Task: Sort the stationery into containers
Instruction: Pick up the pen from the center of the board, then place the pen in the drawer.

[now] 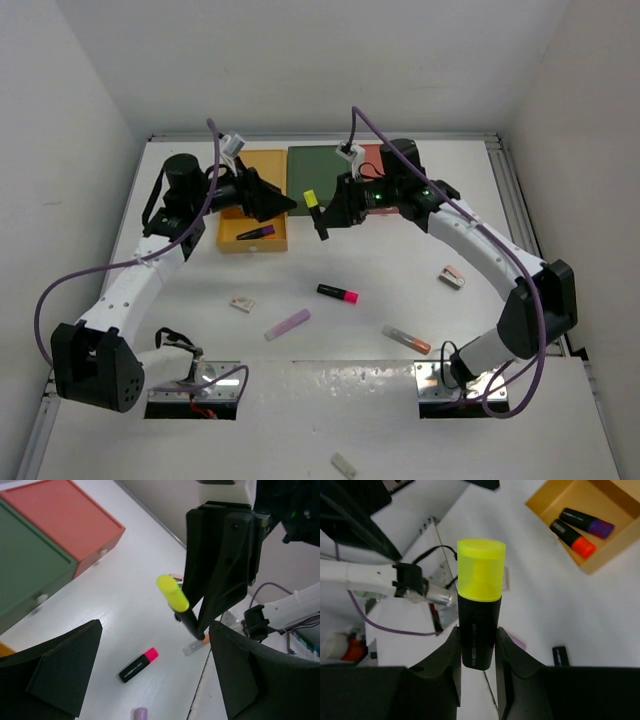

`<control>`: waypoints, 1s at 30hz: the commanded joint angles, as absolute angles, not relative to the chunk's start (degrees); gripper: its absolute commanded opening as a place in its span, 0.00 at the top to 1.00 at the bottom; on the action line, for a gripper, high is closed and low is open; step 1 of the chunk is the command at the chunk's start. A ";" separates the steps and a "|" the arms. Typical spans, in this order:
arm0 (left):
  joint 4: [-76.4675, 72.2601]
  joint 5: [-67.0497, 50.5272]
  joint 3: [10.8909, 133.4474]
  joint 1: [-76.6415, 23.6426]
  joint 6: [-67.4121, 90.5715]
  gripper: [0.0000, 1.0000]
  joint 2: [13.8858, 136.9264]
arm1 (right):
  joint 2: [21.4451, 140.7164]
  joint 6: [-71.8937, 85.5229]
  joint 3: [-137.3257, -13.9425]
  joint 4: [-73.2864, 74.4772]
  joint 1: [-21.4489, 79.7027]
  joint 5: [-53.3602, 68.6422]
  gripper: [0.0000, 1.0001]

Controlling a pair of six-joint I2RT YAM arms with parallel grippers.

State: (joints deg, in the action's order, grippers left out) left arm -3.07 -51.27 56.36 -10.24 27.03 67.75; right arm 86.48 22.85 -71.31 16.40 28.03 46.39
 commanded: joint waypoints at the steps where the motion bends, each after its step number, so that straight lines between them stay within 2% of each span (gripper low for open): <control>1: -11.85 -51.95 55.90 -12.04 35.32 0.06 68.64 | 87.97 32.52 -75.41 9.05 29.79 50.45 1.00; 6: -14.15 -51.59 55.55 -14.59 36.91 0.08 69.87 | 89.56 32.61 -76.73 8.53 31.90 50.62 1.00; 9: -14.15 -51.77 55.63 -15.99 36.83 0.14 70.75 | 90.44 32.78 -77.52 8.00 32.78 50.80 1.00; 13: -15.03 -51.77 55.37 -16.52 37.44 0.33 70.93 | 91.23 32.35 -78.75 8.26 33.57 50.89 1.00; 14: -15.29 -51.85 55.37 -16.44 37.62 0.45 71.01 | 91.32 32.17 -78.92 8.35 33.84 50.80 1.00; 18: -14.41 -52.91 55.02 -14.77 38.32 0.70 71.19 | 91.41 31.38 -79.10 9.14 33.75 50.63 1.00; 19: -14.41 -53.26 54.85 -14.33 38.76 0.79 71.28 | 91.49 31.20 -79.10 9.58 33.58 50.45 0.97; 21: -15.20 -54.75 54.58 -12.67 40.25 0.87 71.63 | 91.32 31.03 -78.75 9.75 33.05 50.27 0.93; 22: -14.60 -55.19 54.58 -12.13 40.34 0.96 71.72 | 91.06 31.03 -78.58 10.10 32.44 50.10 0.81; 23: -13.89 -55.28 54.93 -11.69 39.73 0.99 71.72 | 90.97 30.94 -78.49 10.63 32.17 49.92 0.71; 25: -8.13 -54.76 57.28 -9.76 34.32 1.00 72.15 | 90.62 29.45 -78.49 13.42 30.60 48.18 0.56; 27: -1.53 -53.97 62.63 -7.74 28.42 1.00 73.29 | 90.53 24.63 -78.22 17.37 29.45 45.81 0.54; 29: 13.48 -49.94 68.70 -6.68 13.33 1.00 77.15 | 91.23 18.05 -78.66 22.04 29.09 39.14 0.53; 30: 25.89 -46.88 72.65 -6.94 7.44 1.00 81.43 | 92.54 10.27 -79.71 27.80 30.05 36.85 0.53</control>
State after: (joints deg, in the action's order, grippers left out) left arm 3.86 -52.29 63.66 -7.79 26.02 76.23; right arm 92.20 23.97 -76.60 17.56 29.74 44.21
